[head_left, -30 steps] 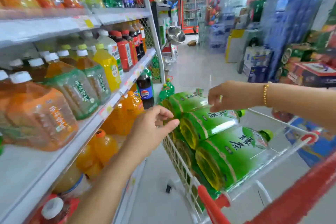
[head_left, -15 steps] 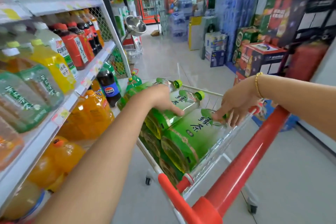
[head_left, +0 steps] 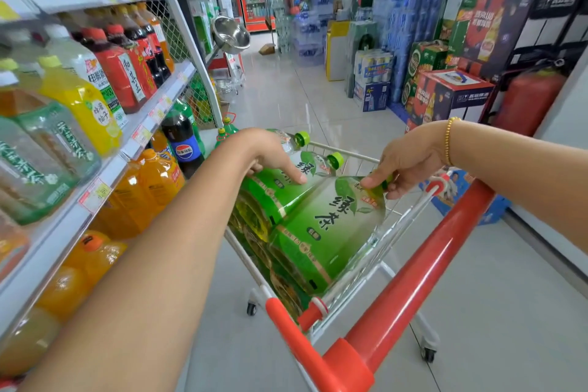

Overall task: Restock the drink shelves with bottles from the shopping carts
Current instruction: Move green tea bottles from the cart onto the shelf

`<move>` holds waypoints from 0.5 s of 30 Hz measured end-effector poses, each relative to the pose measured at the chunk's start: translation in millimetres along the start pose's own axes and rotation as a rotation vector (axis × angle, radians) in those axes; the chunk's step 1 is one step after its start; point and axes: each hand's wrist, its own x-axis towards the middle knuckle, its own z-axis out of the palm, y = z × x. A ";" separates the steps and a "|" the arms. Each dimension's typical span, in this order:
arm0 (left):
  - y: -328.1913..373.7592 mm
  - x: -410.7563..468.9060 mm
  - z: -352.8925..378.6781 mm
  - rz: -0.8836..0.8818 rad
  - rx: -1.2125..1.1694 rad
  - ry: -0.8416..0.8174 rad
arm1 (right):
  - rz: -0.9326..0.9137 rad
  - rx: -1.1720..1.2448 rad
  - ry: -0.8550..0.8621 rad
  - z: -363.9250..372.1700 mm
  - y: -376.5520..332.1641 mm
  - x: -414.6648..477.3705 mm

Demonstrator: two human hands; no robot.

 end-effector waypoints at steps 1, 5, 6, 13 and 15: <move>-2.4 1.5 -0.2 -0.003 0.008 -0.007 | -0.013 0.038 0.001 -0.9 -0.3 -0.7; -7.7 -0.4 4.5 0.058 0.110 0.053 | -0.065 0.090 -0.003 -4.5 -0.1 -1.5; -10.1 -2.5 3.9 0.063 0.087 0.075 | -0.079 0.098 0.000 -4.4 0.6 -1.9; -8.6 -30.8 16.1 0.258 -0.211 0.017 | -0.281 0.160 0.057 5.9 -7.4 -13.2; -6.4 -38.9 21.6 0.286 -0.197 0.090 | -0.350 0.191 0.083 9.1 -14.1 -17.9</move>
